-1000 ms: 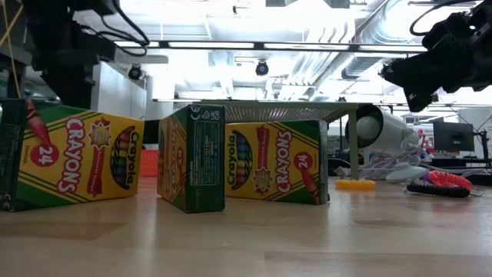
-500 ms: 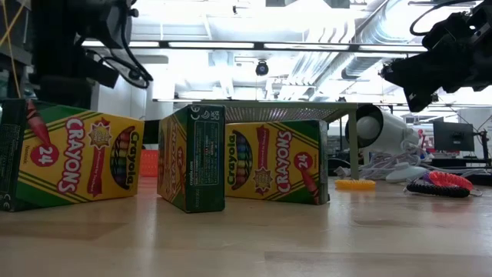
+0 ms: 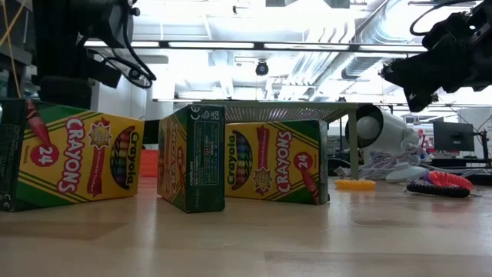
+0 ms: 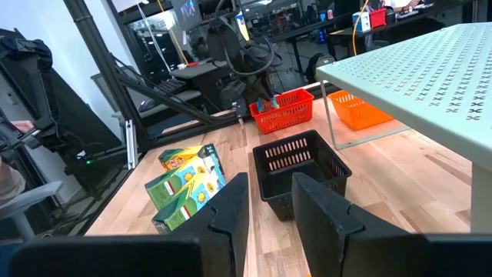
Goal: Pick & Place Office Desk Supplies
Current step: Put the green rubber band into the orange bin on the shelf, then put the left crayon box into the orange bin on the shelf
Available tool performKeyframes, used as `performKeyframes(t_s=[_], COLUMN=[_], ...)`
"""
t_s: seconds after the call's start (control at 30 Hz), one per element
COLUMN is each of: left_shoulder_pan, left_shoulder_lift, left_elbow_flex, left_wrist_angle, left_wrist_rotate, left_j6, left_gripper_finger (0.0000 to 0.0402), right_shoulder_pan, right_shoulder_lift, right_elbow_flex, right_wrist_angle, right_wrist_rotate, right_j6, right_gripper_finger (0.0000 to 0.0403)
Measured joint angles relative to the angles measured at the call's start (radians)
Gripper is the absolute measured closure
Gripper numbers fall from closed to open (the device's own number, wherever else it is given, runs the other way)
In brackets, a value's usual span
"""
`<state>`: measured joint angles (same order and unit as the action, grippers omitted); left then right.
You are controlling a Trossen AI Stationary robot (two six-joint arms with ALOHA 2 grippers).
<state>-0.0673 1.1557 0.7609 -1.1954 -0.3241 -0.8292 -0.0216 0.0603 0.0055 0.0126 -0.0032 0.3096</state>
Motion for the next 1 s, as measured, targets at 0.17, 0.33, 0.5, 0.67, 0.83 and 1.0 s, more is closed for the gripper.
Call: performKeyframes(t_s=[0.17, 0.33, 0.5, 0.67, 0.83, 1.0], left_shoulder_pan=[0.0, 0.0, 0.0, 0.0, 0.0, 0.0], left_shoulder_lift=[0.0, 0.0, -0.021, -0.085, -0.145, -0.179], left_elbow_flex=[0.0, 0.0, 0.0, 0.0, 0.0, 0.0], left_wrist_angle=[0.0, 0.001, 0.031, 0.116, 0.234, 0.302], left_wrist_rotate=[0.0, 0.0, -0.015, -0.023, -0.022, -0.018], left_j6=[-0.001, -0.002, 0.012, 0.134, 0.261, 0.302], left_gripper_finger=[0.0335, 0.0332, 0.0332, 0.0332, 0.0332, 0.0332], right_shoulder_pan=[0.0, 0.0, 0.0, 0.0, 0.0, 0.0], right_shoulder_lift=[0.0, 0.0, 0.0, 0.0, 0.0, 0.0], right_elbow_flex=[0.0, 0.0, 0.0, 0.0, 0.0, 0.0], right_wrist_angle=[0.0, 0.0, 0.0, 0.0, 0.0, 0.0], right_wrist_rotate=[0.0, 0.0, 0.0, 0.0, 0.0, 0.0], right_j6=[0.0, 0.0, 0.0, 0.0, 0.0, 0.0], right_gripper_finger=[0.0313, 0.0313, 0.0313, 0.0313, 0.0313, 0.0313])
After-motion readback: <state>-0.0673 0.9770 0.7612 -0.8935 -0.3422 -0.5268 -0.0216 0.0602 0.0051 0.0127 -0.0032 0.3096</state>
